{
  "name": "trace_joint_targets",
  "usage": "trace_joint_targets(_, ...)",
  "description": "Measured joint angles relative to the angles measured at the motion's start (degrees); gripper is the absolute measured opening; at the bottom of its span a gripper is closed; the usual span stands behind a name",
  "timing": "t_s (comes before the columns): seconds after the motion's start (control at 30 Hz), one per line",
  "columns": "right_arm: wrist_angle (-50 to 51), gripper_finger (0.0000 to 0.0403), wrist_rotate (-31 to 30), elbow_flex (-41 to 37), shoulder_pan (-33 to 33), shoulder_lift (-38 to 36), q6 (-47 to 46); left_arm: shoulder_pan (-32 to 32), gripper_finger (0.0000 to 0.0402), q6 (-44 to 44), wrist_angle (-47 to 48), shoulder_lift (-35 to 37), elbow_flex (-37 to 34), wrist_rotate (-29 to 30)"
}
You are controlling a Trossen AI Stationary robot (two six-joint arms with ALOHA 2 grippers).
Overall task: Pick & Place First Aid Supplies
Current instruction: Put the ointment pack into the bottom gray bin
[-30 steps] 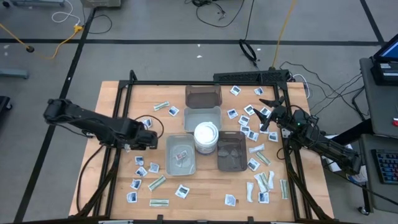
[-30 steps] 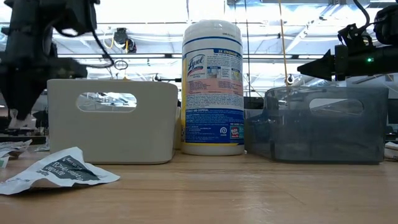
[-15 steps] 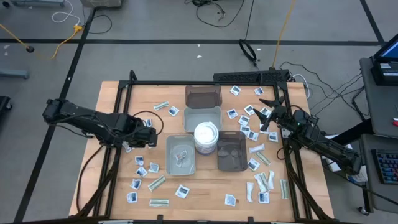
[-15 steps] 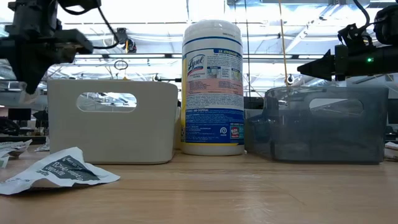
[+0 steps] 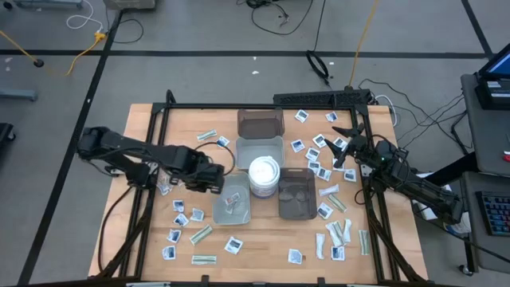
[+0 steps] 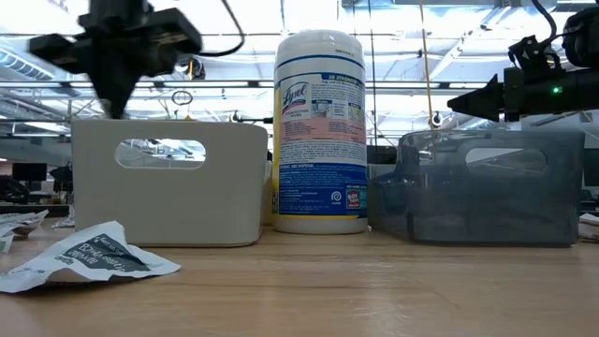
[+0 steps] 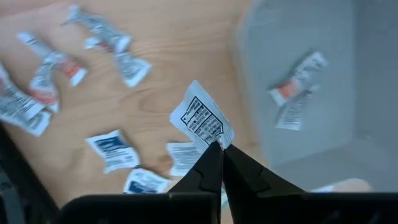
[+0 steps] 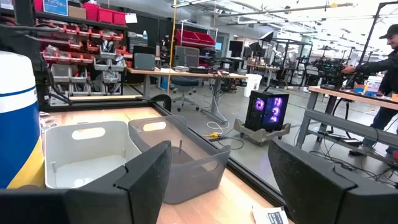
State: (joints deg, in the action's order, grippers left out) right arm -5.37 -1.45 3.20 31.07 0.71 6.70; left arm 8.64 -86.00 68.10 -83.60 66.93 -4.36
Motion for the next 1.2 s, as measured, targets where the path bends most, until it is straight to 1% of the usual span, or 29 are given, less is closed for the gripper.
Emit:
trace_joint_targets(0.1, 0.0, 0.0263, 0.0, 0.0, 0.0, 0.0, 0.0, -0.1, 0.0004, 2.2, 0.1, -3.6, 4.5, 0.4)
trace_joint_targets(0.27, 0.0, 0.0263, 0.0, 0.0, 0.0, 0.0, 0.0, -0.7, 0.0012, 4.6, 0.1, -8.7, 11.1, 1.5)
trace_joint_targets(0.4, 0.0, 0.0263, 0.0, 0.0, 0.0, 0.0, 0.0, -1.1, 0.0004, 6.8, -0.1, -11.5, 15.0, 2.9)
trace_joint_targets(0.6, 0.0, 0.0263, 0.0, 0.0, 0.0, 0.0, 0.0, -0.1, 0.0012, 6.4, -2.5, -15.1, 15.2, 3.6)
trace_joint_targets(0.77, 0.0, 0.0263, 0.0, 0.0, 0.0, 0.0, 0.0, 1.2, 0.0003, 7.1, -5.5, -18.2, 15.2, 4.5)
trace_joint_targets(0.9, 0.0, 0.0263, 0.0, 0.0, 0.0, 0.0, 0.0, 2.2, 0.0013, 6.9, -7.4, -20.7, 14.7, 4.8)
trace_joint_targets(1.07, 0.0, 0.0263, 0.0, 0.0, 0.0, 0.0, 0.0, 4.0, 0.0011, 5.6, -11.2, -22.0, 12.5, 3.9)
trace_joint_targets(1.2, 0.0, 0.0263, 0.0, 0.0, 0.0, 0.0, 0.0, 4.3, 0.0004, 5.1, -11.4, -21.9, 12.3, 4.2)
